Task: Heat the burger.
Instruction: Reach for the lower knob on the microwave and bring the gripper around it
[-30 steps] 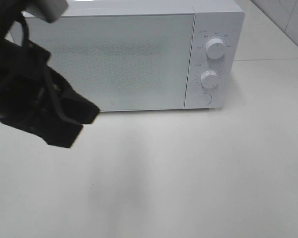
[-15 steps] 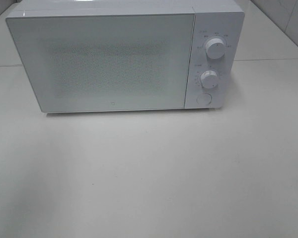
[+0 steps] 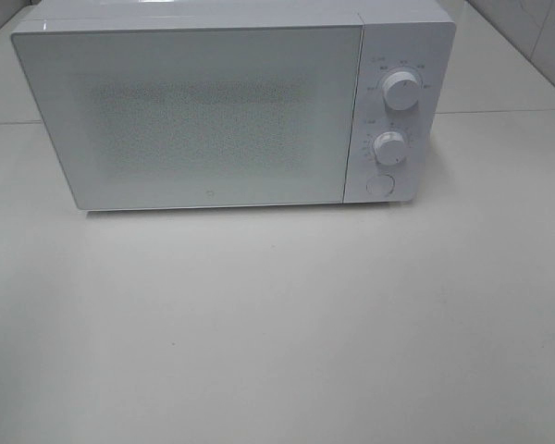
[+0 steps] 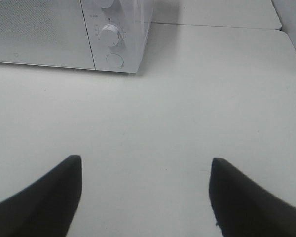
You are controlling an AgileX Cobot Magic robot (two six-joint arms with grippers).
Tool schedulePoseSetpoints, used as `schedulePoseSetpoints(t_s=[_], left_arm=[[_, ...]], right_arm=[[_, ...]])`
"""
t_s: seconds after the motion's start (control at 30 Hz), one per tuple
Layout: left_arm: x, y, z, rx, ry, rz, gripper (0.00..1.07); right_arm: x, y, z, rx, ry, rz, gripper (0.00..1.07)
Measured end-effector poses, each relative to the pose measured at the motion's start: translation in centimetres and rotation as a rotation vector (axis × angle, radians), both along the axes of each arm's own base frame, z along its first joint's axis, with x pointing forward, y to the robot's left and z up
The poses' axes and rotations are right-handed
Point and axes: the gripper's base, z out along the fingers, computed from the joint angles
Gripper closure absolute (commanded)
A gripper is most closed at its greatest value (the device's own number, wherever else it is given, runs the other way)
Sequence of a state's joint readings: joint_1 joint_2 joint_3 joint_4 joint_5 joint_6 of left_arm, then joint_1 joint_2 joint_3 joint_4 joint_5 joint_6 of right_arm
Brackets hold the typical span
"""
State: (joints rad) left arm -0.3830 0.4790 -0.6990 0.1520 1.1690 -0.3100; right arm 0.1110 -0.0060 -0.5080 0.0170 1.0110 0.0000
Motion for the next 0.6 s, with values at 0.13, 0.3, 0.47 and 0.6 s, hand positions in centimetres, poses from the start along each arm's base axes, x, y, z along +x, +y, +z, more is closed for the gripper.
schedulePoseSetpoints(t_s=[0.13,0.3,0.47,0.6], left_arm=[[-1.8,0.6,-1.2,-0.028,-0.049,-0.008,1.07],[-3.8,1.4,-2.4,-0.036,-0.133,-0.037,1.07],[-5.5,1.8,-3.1,-0.068,-0.250,-0.080,1.07],[-6.8,1.9,-3.4,-0.081,-0.339,-0.151,1.07]], right_arm=[[0.0,0.0,0.0,0.000,0.000,0.000,0.37],[0.0,0.0,0.0,0.000,0.000,0.000,0.37],[0.0,0.0,0.0,0.000,0.000,0.000,0.37],[0.0,0.0,0.0,0.000,0.000,0.000,0.37]])
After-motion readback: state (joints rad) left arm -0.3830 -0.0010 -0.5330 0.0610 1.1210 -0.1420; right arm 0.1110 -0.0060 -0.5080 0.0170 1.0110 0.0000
